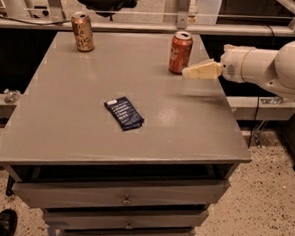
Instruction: Move coke can near orange can
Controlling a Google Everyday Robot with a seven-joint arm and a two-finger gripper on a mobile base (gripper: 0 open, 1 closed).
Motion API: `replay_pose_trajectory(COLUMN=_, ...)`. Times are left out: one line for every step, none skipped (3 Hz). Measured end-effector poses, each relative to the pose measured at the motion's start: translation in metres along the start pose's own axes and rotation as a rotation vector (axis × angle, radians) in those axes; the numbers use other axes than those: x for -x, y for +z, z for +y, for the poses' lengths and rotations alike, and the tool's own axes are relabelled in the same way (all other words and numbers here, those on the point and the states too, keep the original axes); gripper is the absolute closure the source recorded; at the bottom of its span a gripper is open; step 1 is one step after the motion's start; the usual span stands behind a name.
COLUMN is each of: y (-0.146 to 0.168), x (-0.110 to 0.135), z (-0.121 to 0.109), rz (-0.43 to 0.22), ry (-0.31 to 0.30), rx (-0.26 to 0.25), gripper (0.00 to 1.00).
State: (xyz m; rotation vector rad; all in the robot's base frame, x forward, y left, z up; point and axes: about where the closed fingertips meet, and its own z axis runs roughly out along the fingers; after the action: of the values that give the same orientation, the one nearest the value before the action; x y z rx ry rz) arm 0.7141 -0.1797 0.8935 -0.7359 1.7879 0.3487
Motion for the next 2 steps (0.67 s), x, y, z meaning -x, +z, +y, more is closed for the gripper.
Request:
replay_pose_trajectory(y=0.036, x=-0.011, z=-0.008, rz=-0.075, ry=0.081, rx=0.024, gripper=0.0)
replay_pose_trajectory(y=0.067, x=-0.013, z=-0.013, rz=-0.131, ry=0.119, rx=0.048, gripper=0.0)
